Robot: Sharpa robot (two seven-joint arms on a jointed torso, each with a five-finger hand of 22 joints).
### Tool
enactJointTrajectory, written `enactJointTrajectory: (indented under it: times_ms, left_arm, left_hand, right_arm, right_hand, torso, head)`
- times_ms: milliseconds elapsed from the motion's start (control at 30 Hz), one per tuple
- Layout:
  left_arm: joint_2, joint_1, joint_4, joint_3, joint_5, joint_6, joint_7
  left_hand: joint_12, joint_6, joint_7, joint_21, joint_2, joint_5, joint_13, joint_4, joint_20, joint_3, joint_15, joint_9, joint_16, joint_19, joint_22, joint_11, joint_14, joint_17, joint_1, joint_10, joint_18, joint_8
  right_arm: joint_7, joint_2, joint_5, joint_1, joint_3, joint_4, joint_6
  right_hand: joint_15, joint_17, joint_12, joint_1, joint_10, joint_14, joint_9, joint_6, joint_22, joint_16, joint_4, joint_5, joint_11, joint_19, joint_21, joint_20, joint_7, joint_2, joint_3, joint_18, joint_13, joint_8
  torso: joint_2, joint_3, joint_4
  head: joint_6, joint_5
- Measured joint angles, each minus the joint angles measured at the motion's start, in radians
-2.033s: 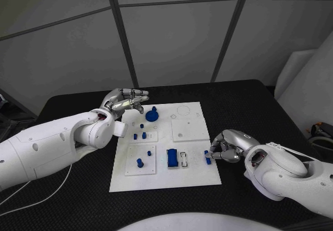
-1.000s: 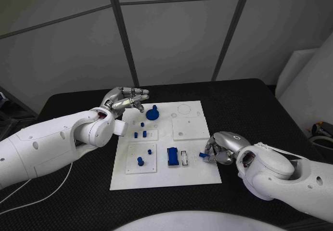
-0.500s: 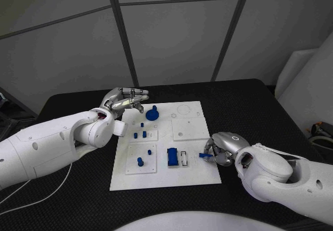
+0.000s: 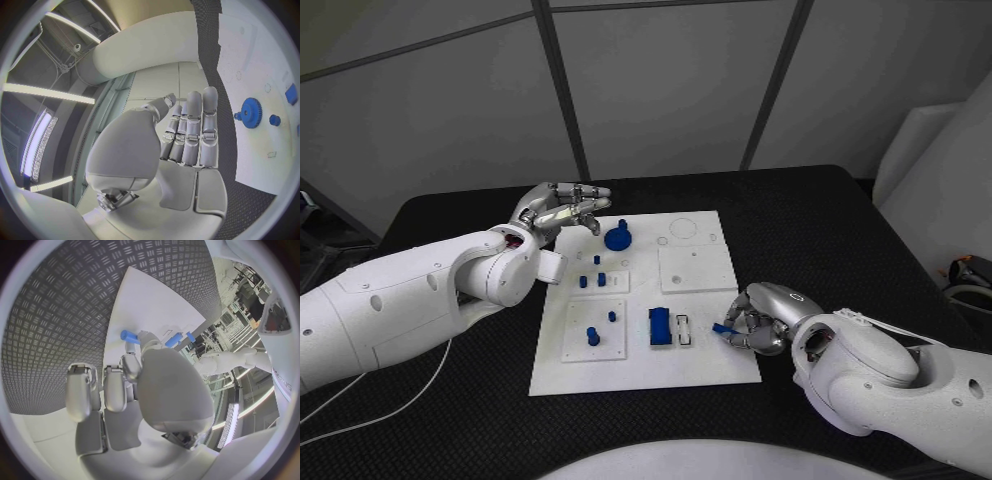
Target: Assemble the parts on the task board
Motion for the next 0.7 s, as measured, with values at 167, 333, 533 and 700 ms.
enactJointTrajectory:
  times_ms: [167, 333, 533, 700]
  left_arm:
    - [-0.001, 0.0, 0.001, 0.0, 0.0, 0.0, 0.0]
    - [-0.001, 0.0, 0.001, 0.0, 0.0, 0.0, 0.0]
    - [0.0, 0.0, 0.002, 0.0, 0.0, 0.0, 0.0]
    - [0.0, 0.0, 0.002, 0.0, 0.0, 0.0, 0.0]
  left_hand:
    - [0.0, 0.0, 0.0, 0.0, 0.0, 0.0, 0.0, 0.0, 0.0, 0.0, 0.0, 0.0, 0.0, 0.0, 0.0, 0.0, 0.0, 0.0, 0.0, 0.0, 0.0, 0.0]
    - [0.0, 0.0, 0.0, 0.0, 0.0, 0.0, 0.0, 0.0, 0.0, 0.0, 0.0, 0.0, 0.0, 0.0, 0.0, 0.0, 0.0, 0.0, 0.0, 0.0, 0.0, 0.0]
    - [0.0, 0.0, 0.0, 0.0, 0.0, 0.0, 0.0, 0.0, 0.0, 0.0, 0.0, 0.0, 0.0, 0.0, 0.0, 0.0, 0.0, 0.0, 0.0, 0.0, 0.0, 0.0]
    - [0.0, 0.0, 0.0, 0.0, 0.0, 0.0, 0.0, 0.0, 0.0, 0.0, 0.0, 0.0, 0.0, 0.0, 0.0, 0.0, 0.0, 0.0, 0.0, 0.0, 0.0, 0.0]
  right_arm:
    - [0.013, 0.021, 0.068, 0.0, 0.002, 0.0, -0.055]
    - [0.025, 0.044, 0.132, 0.0, 0.002, -0.012, -0.078]
    - [0.035, 0.07, 0.188, 0.0, 0.002, -0.029, -0.092]
    - [0.041, 0.097, 0.228, 0.0, 0.002, -0.045, -0.097]
  right_hand:
    - [0.0, 0.0, 0.0, -0.017, 0.004, 0.0, 0.003, 0.005, 0.0, 0.0, 0.002, 0.001, 0.001, 0.0, 0.005, 0.0, -0.002, -0.007, 0.003, 0.0, 0.002, 0.0]
    - [0.0, 0.001, 0.008, -0.042, 0.011, 0.001, 0.011, 0.011, 0.0, 0.005, 0.0, 0.018, -0.003, 0.0, 0.01, 0.0, -0.005, -0.01, 0.008, 0.0, 0.008, 0.0]
    - [-0.003, 0.001, 0.014, -0.048, 0.011, 0.004, 0.011, 0.016, 0.0, 0.009, 0.0, 0.023, -0.003, 0.004, 0.01, -0.004, -0.004, -0.01, 0.008, 0.0, 0.012, 0.005]
    - [-0.004, 0.001, 0.016, -0.074, 0.016, 0.004, 0.011, 0.02, 0.0, 0.009, 0.0, 0.034, -0.005, 0.002, 0.014, -0.006, -0.007, -0.007, 0.008, 0.0, 0.013, 0.007]
  torso:
    - [0.0, 0.0005, 0.0003]
    - [0.001, 0.0007, 0.0003]
    - [0.002, 0.0012, 0.0003]
    - [0.002, 0.0012, 0.0001]
  head:
    - [0.0, 0.002]
    - [0.0, 0.003]
    - [-0.002, 0.005]
    - [-0.002, 0.006]
